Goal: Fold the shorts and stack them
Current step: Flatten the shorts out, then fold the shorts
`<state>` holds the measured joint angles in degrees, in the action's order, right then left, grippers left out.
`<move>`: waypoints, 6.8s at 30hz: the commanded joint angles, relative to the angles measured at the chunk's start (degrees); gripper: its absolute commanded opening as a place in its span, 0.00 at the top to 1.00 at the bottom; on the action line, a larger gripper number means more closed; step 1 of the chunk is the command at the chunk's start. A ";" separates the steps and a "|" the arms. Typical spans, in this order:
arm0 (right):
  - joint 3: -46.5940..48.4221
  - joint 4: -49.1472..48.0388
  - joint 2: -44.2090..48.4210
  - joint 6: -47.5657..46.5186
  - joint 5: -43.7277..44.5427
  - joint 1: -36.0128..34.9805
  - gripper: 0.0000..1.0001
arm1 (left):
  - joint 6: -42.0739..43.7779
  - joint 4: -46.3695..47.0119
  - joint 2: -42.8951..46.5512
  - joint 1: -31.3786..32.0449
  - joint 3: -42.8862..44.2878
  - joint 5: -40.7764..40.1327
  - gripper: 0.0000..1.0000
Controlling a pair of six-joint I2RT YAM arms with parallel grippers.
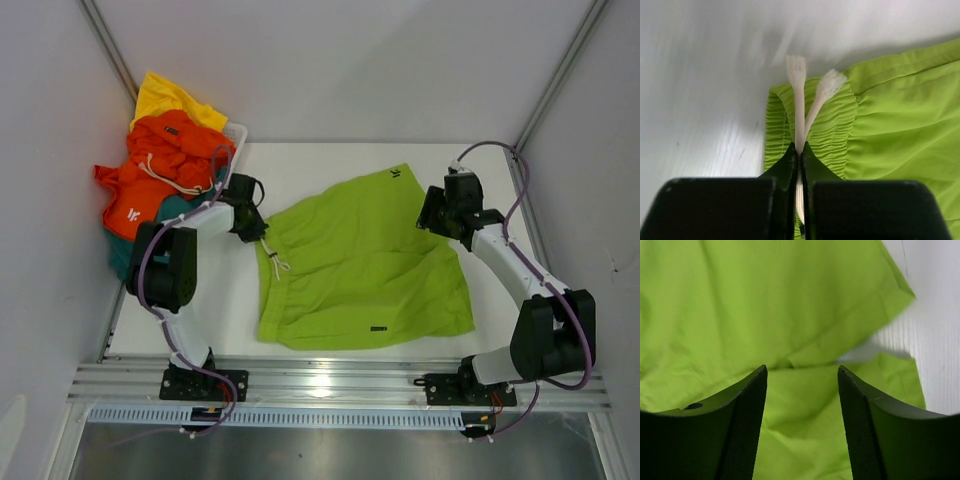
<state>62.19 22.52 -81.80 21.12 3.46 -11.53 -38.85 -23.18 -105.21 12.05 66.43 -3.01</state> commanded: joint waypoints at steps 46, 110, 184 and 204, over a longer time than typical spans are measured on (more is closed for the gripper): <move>-20.00 -31.32 -7.77 6.47 -35.37 6.17 0.77 | 0.27 11.48 -14.32 -15.12 16.71 1.16 1.00; -12.30 -7.05 -13.73 11.31 -5.93 7.66 0.63 | -1.14 -0.02 10.10 -16.54 -0.41 7.05 0.23; -21.14 13.87 0.59 41.98 11.13 0.98 1.00 | -17.74 2.52 49.84 -0.64 -39.63 6.97 0.29; -29.84 7.27 11.84 41.45 12.62 0.19 1.00 | -30.67 12.01 41.31 7.72 -42.97 -7.28 0.37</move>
<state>33.78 31.81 -71.92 62.70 13.28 -11.16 -66.63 -14.90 -64.77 19.38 25.02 -7.31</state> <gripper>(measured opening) 0.013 0.634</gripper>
